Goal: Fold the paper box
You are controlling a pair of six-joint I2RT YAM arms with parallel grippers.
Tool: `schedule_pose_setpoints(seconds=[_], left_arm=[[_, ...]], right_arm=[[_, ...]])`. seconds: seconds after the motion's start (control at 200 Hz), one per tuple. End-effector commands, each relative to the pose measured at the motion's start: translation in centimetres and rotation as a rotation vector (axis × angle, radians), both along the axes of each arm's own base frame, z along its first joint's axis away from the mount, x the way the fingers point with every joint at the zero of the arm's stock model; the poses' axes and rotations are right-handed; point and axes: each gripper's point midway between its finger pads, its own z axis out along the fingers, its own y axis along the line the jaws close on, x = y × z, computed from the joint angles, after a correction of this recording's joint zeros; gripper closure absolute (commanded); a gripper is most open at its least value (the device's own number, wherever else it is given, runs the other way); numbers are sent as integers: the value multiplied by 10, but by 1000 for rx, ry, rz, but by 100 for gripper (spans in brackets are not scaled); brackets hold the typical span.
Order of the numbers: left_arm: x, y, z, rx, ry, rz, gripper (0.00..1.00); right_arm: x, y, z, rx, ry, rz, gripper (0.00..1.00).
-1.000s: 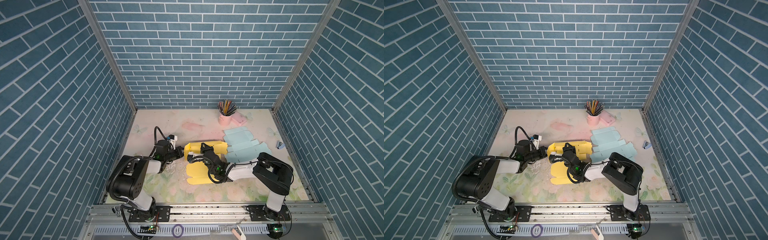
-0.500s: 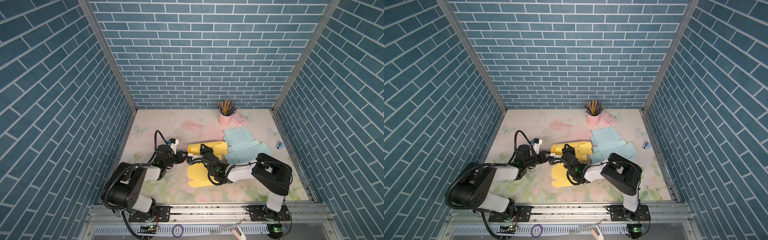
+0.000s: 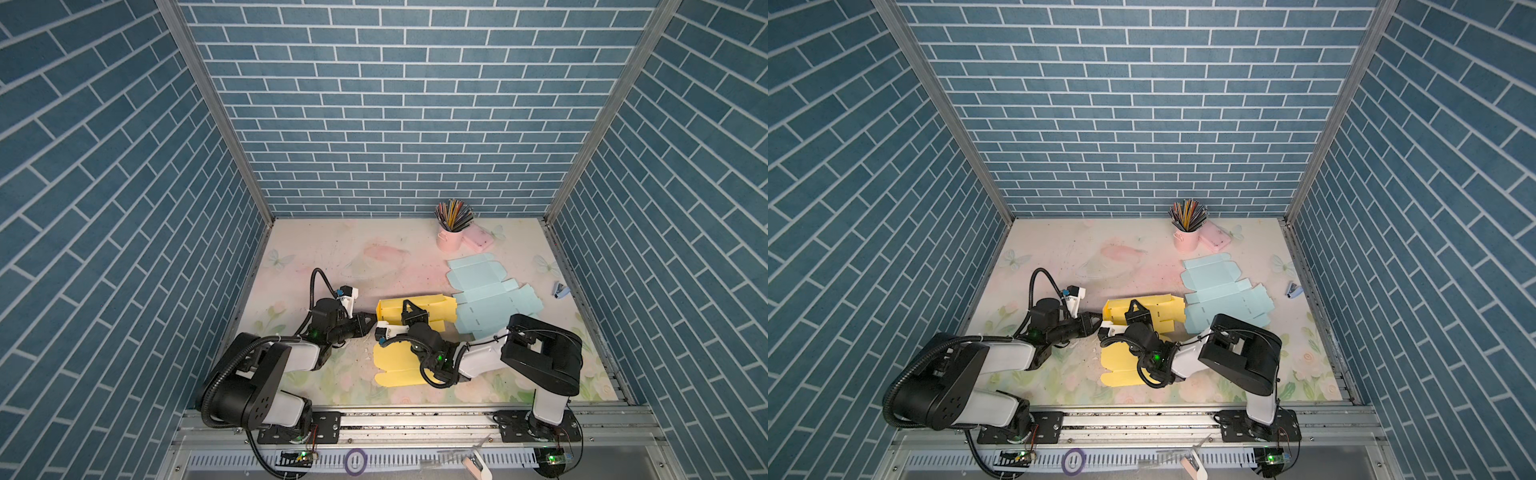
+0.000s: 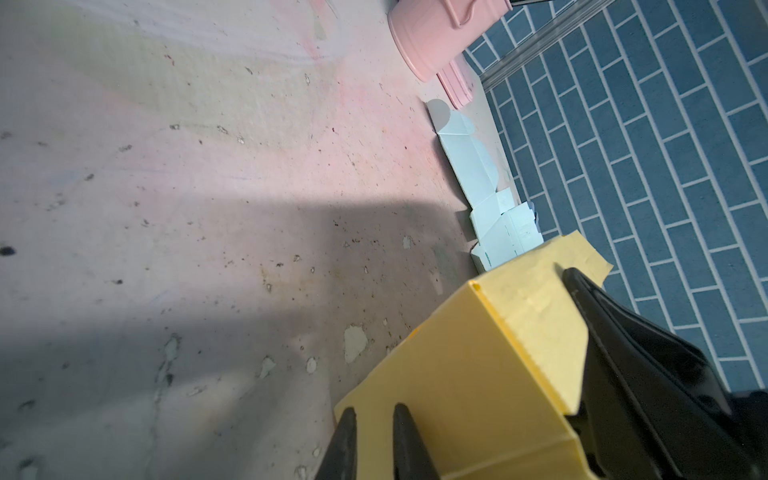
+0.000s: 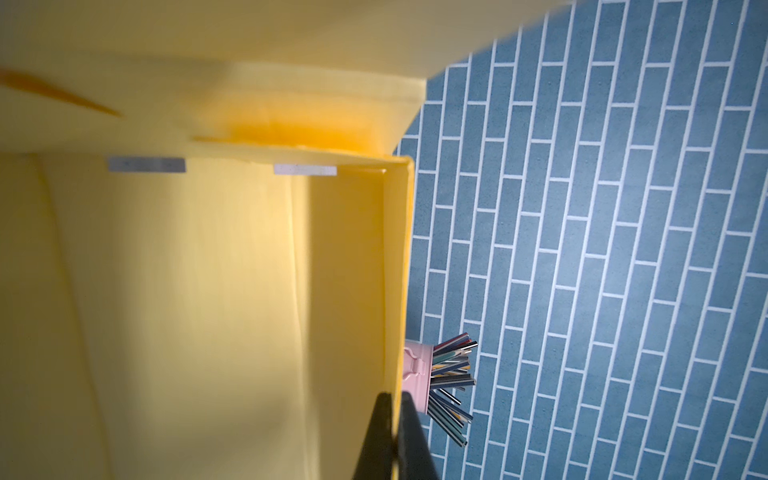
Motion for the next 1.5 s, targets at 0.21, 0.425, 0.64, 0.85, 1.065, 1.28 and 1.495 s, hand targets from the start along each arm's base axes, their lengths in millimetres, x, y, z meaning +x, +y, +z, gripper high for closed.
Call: schedule_pose_setpoints(seconds=[0.21, 0.425, 0.64, 0.85, 1.065, 1.28, 1.495], left_arm=[[-35, -18, 3, 83, -149, -118, 75], [-38, -16, -2, 99, -201, -94, 69], [-46, -13, -1, 35, -241, -72, 63], [-44, -5, -1, 66, -270, -34, 56], [-51, -11, 8, 137, -367, -78, 49], [-52, -21, 12, 192, -430, -102, 46], [-38, -16, 17, 234, -457, -46, 44]], right_arm=[[-12, 0, 12, -7, -34, 19, 100], [-15, 0, 16, 27, -24, 26, 100], [-17, -3, 16, 21, -26, 19, 100], [-19, -5, 20, 14, -55, 1, 100], [-23, -6, 22, 41, -36, 0, 100], [-32, -3, 29, 71, 18, 12, 100], [-38, -5, 22, 58, 21, 12, 100]])
